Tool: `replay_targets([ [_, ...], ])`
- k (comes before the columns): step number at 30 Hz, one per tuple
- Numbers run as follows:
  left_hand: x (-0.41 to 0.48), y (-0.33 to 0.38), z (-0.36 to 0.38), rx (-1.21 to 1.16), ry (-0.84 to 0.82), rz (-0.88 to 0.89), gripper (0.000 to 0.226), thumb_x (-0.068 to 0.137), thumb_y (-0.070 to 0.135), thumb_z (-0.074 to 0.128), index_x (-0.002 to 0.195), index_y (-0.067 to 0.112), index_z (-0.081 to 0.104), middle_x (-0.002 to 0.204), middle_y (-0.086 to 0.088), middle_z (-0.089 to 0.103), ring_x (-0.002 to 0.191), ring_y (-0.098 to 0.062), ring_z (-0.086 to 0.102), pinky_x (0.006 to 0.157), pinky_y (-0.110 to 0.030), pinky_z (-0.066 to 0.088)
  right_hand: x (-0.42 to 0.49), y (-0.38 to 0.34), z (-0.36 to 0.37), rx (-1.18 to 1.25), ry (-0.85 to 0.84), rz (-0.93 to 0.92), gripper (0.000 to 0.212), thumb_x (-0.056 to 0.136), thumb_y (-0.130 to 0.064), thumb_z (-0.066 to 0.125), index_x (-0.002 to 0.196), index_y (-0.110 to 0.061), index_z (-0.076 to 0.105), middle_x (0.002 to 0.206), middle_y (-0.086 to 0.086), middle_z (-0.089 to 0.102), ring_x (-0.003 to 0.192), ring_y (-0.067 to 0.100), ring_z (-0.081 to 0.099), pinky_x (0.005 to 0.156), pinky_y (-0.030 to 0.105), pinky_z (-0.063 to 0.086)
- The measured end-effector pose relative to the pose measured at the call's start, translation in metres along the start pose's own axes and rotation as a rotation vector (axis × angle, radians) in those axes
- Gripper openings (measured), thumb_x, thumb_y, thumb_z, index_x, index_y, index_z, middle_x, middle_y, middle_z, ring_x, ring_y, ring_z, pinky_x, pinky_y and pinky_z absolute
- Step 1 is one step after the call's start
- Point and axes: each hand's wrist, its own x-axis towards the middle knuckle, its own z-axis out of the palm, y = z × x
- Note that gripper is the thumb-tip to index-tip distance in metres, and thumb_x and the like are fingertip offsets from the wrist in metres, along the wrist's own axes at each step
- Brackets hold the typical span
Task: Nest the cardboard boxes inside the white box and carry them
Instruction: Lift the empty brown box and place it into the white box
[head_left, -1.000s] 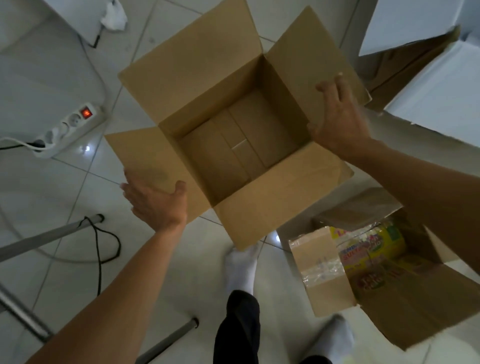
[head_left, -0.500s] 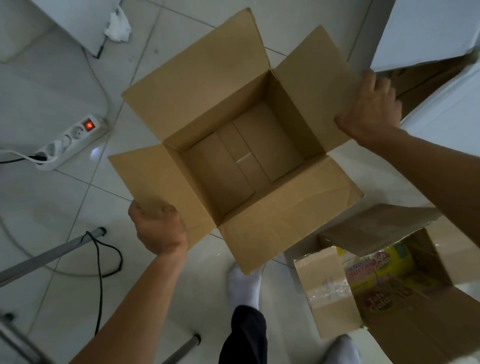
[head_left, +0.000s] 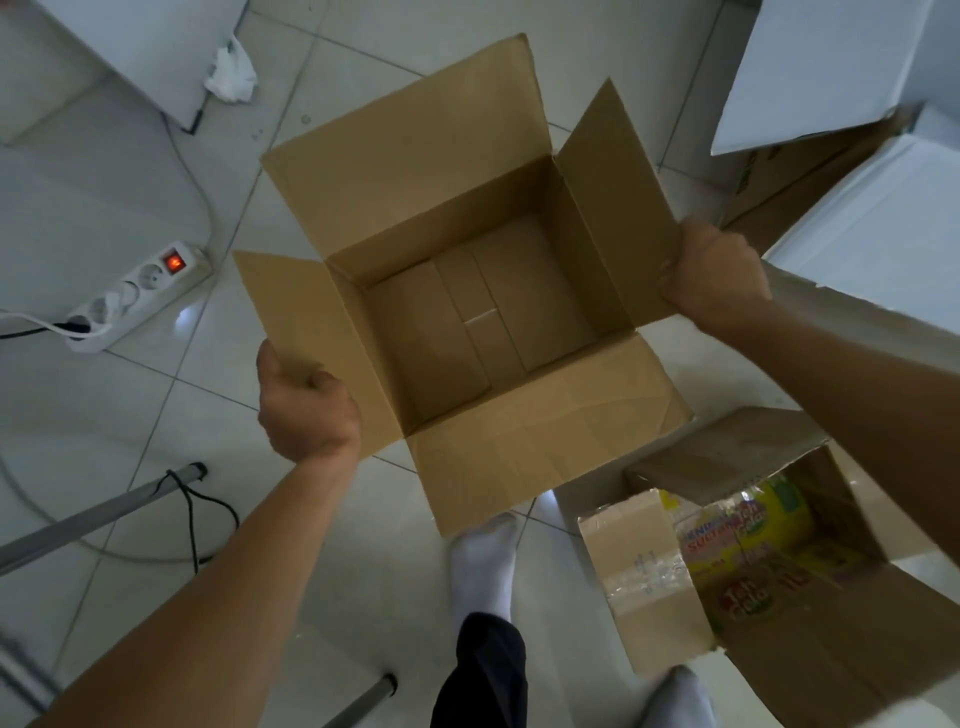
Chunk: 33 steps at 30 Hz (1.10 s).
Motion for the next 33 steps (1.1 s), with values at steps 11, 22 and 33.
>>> replay_targets([
  [11, 0.042, 0.050, 0.014, 0.213, -0.178, 0.451, 0.046, 0.092, 0.008, 0.048, 0.138, 0.017, 0.044, 0.132, -0.009, 0.057, 0.119, -0.026, 0.055, 0.095, -0.034, 0.044, -0.087, 0.016, 0.032, 0.365, -0.124, 0.230, 0.023, 0.088, -0.007, 0.051, 0.109, -0.001, 0.056, 0.094, 0.023, 0.067, 0.077, 0.035, 0.067, 0.070, 0.041, 0.058],
  [22, 0.065, 0.073, 0.019, 0.265, -0.285, 0.619, 0.046, 0.091, 0.006, 0.050, 0.137, 0.011, 0.046, 0.135, -0.011, 0.054, 0.123, -0.026, 0.051, 0.103, -0.031, 0.040, -0.132, 0.012, 0.060, 0.493, -0.104, 0.360, 0.023, 0.086, -0.010, 0.054, 0.107, -0.002, 0.059, 0.098, 0.020, 0.066, 0.083, 0.036, 0.064, 0.068, 0.034, 0.052],
  [33, 0.060, 0.065, 0.022, 0.245, -0.253, 0.652, 0.045, 0.093, 0.006, 0.048, 0.137, 0.010, 0.044, 0.138, -0.011, 0.051, 0.128, -0.025, 0.046, 0.102, -0.028, 0.036, -0.134, 0.015, 0.064, 0.509, -0.111, 0.369, 0.023, 0.088, -0.010, 0.053, 0.108, -0.001, 0.057, 0.099, 0.019, 0.065, 0.076, 0.029, 0.059, 0.057, 0.026, 0.046],
])
